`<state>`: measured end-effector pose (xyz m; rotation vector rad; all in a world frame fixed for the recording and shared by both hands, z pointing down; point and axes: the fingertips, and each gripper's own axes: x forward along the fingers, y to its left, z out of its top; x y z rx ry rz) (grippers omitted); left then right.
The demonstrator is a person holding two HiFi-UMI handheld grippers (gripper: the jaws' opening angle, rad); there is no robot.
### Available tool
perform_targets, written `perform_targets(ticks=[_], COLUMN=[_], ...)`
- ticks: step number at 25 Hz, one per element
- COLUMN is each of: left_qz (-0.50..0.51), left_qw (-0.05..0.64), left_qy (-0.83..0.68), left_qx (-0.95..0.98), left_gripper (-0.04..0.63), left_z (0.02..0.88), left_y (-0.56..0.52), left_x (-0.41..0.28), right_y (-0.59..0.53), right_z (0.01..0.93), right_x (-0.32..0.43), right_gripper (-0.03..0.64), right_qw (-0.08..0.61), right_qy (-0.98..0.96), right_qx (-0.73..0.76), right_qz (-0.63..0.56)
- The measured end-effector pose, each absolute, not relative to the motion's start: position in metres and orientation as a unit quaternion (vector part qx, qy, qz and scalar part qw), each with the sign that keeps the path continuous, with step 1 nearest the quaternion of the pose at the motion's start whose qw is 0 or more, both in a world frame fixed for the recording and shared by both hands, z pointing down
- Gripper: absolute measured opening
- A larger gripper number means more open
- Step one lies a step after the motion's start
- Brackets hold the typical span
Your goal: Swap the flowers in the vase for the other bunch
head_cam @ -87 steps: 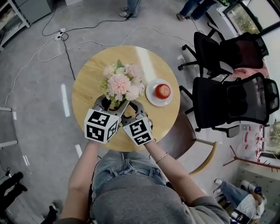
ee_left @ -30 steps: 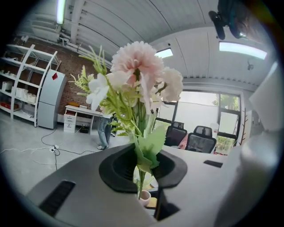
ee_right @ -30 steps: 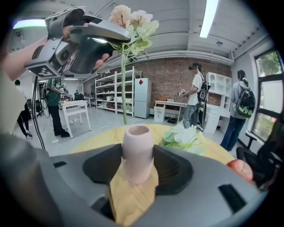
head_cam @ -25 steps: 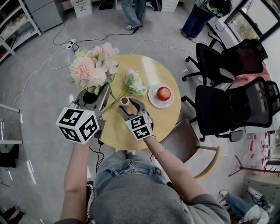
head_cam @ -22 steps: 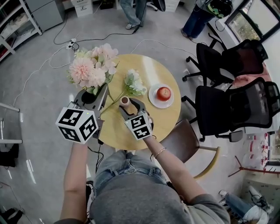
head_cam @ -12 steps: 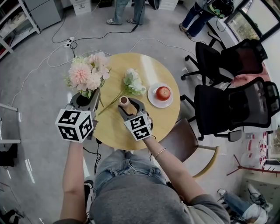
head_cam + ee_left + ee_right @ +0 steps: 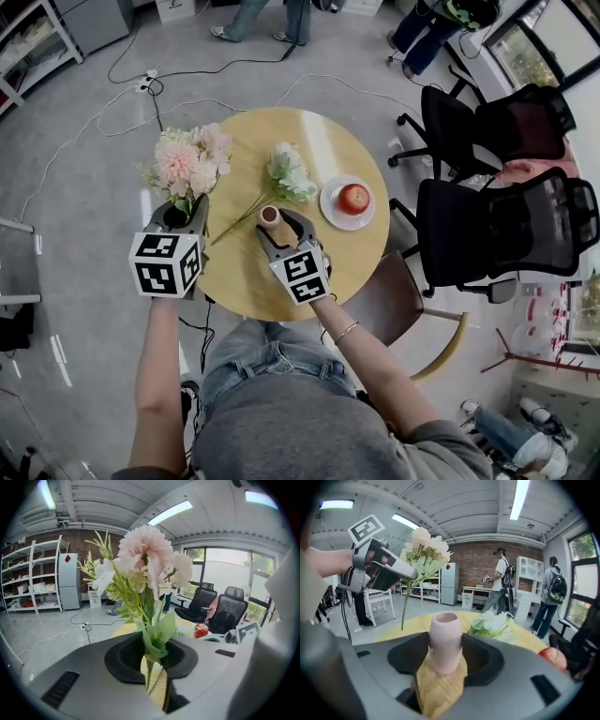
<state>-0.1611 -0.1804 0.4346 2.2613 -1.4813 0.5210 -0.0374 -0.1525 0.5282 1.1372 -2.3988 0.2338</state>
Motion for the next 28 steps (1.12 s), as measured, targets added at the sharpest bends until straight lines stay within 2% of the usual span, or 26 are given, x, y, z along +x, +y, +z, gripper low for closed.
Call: perform_targets(ticks=[7,28], left_qz=[0.224,0.236], left_qw=[0.214,0.306], left_qy=[-0.517,-0.493], left_qx=[0.798,0.780], left_gripper=[0.064,0.061], left_z=[0.461,0.534], left_y=[-0.190,-0.238], left_x=[-0.167,-0.164], right_y=[-0.154,-0.156], right_z=[0.526,0.527], right_x=[-0.039,-0.042], right_gripper=[0.233,0.233], right_qw=[0.235,0.234], right_qy=[-0.871,-0.862], right_qx=[0.423,0.439], right_qz=[0.089,0.098])
